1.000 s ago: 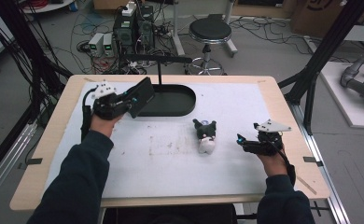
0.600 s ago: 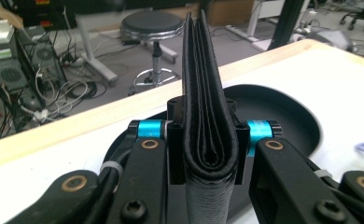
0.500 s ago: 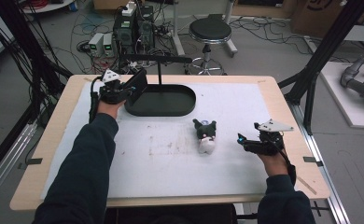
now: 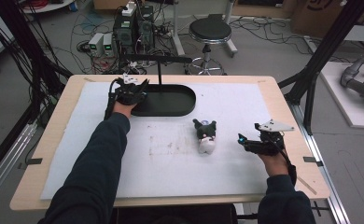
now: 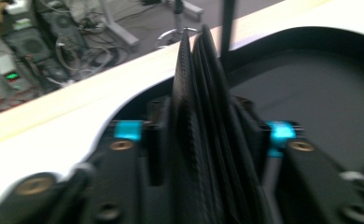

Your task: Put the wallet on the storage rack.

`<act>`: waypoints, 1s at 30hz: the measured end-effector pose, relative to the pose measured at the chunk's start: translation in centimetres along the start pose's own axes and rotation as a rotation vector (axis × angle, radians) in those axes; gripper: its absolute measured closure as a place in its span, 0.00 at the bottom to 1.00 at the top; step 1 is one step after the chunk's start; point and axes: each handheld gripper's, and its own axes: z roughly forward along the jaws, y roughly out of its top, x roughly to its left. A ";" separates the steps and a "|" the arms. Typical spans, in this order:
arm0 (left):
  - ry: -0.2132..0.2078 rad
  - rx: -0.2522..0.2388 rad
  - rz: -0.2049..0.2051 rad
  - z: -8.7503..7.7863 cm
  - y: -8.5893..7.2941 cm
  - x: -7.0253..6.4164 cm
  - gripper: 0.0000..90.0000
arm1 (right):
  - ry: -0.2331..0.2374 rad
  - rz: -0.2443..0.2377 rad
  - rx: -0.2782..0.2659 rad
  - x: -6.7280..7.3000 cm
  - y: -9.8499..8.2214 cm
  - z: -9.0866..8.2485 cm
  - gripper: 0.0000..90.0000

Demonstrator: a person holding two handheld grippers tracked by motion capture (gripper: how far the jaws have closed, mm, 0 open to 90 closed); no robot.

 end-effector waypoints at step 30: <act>0.000 0.004 -0.031 1.3 0.7 -1.2 0.74 | -0.001 -0.004 0.004 0.0 -0.1 -0.1 0.24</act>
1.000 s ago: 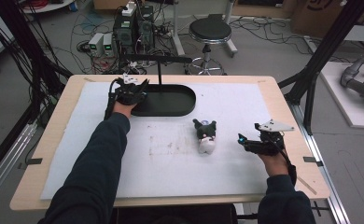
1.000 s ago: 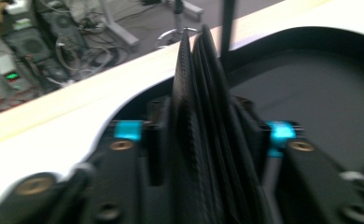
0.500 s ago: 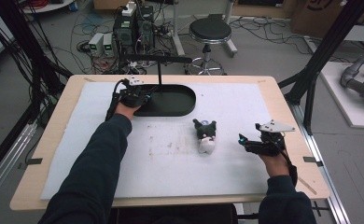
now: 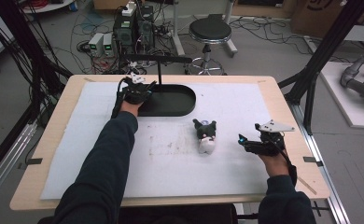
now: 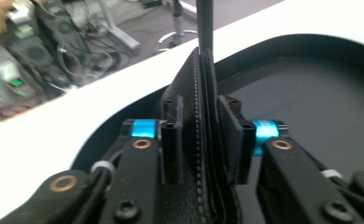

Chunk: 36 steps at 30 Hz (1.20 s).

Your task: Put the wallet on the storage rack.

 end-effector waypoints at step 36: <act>-0.167 -0.319 -0.116 -15.1 -7.5 -0.3 0.20 | 0.033 -0.015 0.029 0.5 0.3 0.8 0.23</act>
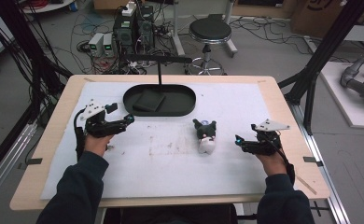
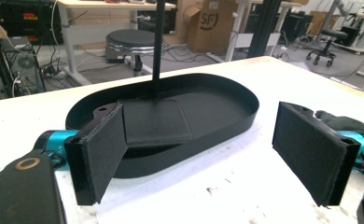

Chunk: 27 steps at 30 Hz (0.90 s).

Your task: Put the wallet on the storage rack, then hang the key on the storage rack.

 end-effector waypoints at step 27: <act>0.052 0.030 -0.053 -2.6 -2.7 1.3 0.24 | 0.118 0.008 -0.016 4.1 1.8 1.8 0.21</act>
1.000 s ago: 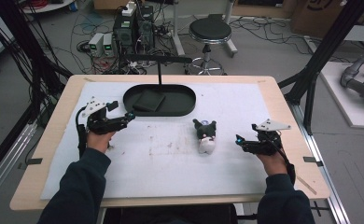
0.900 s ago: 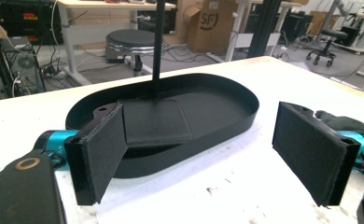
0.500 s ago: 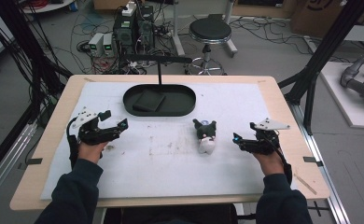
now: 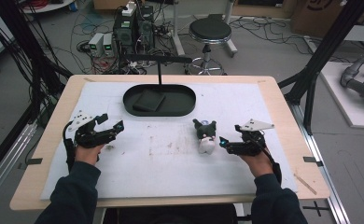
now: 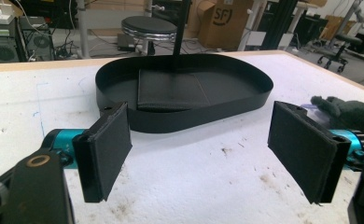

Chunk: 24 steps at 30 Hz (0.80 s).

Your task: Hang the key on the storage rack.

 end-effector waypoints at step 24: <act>-0.024 0.028 -0.025 0.2 -0.5 0.6 0.26 | -0.045 -0.022 0.145 4.9 3.5 5.7 0.24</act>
